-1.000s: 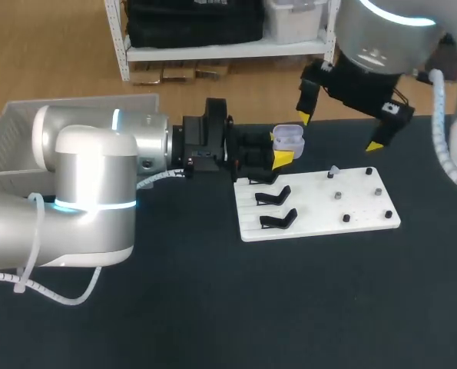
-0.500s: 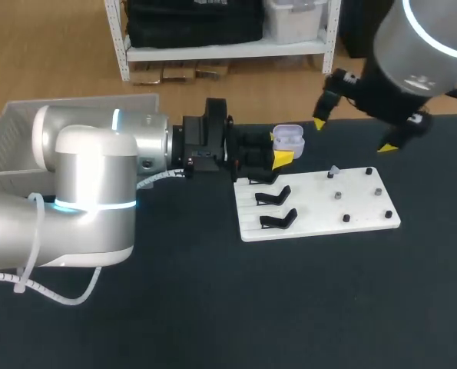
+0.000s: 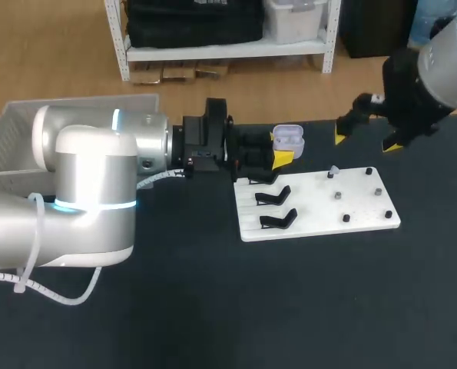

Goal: Pick up each earbud case from the left stands, insert the matching earbuds, close the lid, and place the case in the box.

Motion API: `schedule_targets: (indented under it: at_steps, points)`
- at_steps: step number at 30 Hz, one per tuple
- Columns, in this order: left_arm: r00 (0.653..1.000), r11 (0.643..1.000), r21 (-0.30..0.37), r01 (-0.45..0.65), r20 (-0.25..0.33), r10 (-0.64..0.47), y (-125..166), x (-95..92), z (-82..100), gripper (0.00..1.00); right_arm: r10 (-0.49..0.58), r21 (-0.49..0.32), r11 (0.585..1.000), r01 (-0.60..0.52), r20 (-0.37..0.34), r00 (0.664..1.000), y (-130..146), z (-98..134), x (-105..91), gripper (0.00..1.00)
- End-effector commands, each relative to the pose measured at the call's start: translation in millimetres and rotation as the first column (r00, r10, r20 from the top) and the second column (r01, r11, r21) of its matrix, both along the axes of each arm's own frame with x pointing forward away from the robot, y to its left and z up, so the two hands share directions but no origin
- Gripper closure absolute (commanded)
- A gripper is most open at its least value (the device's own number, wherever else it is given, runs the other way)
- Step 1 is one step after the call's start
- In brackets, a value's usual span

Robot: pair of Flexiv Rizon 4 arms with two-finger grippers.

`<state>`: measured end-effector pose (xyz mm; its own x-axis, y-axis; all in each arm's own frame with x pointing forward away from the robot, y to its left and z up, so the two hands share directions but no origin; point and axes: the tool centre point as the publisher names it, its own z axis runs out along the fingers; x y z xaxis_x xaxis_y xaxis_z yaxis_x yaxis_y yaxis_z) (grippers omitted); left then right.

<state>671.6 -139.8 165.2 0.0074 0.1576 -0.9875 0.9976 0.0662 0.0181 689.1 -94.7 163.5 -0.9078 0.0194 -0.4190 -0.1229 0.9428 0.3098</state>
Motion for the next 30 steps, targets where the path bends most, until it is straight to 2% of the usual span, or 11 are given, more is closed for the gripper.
schedule_targets:
  at_steps: [1,6,18,19,20,22,25,27,30]
  points:
    - [1.000,1.000,-0.001,-0.006,0.001,0.006,0,-1.4,-0.3,1.00,0.015,-0.028,1.000,-0.015,0.003,1.000,11,-37,17.4,0.00]
    - [1.000,1.000,-0.001,-0.006,0.001,0.006,0,-1.4,-0.3,1.00,0.012,-0.055,0.998,-0.013,-0.010,1.000,15,-57,23.0,0.00]
    - [1.000,1.000,-0.001,-0.006,0.001,0.006,0,-1.4,-0.3,1.00,0.008,-0.046,0.999,-0.011,-0.061,0.998,20,-93,37.5,0.00]
    - [1.000,1.000,-0.001,-0.006,0.001,0.006,0,-1.4,-0.3,1.00,0.006,-0.046,0.999,-0.009,-0.062,0.998,20,-95,39.0,0.05]
    - [1.000,1.000,-0.001,-0.006,0.001,0.006,0,-1.4,-0.3,1.00,0.002,-0.042,0.999,-0.005,-0.066,0.998,20,-96,40.3,0.18]
    - [1.000,1.000,-0.001,-0.006,0.001,0.006,0,-1.4,-0.3,1.00,0.001,-0.042,0.999,-0.003,-0.067,0.998,19,-99,43.1,0.22]
    - [1.000,1.000,-0.001,-0.006,0.001,0.006,0,-1.4,-0.3,1.00,-0.001,-0.044,0.999,-0.003,-0.082,0.997,18,-105,47.1,0.38]
    - [1.000,1.000,-0.001,-0.006,0.001,0.006,0,-1.4,-0.3,1.00,-0.004,-0.046,0.999,0.000,-0.091,0.996,18,-109,49.3,0.44]
    - [1.000,1.000,-0.001,-0.006,0.001,0.006,0,-1.4,-0.3,1.00,-0.022,-0.044,0.999,0.017,-0.115,0.993,17,-114,52.1,0.47]
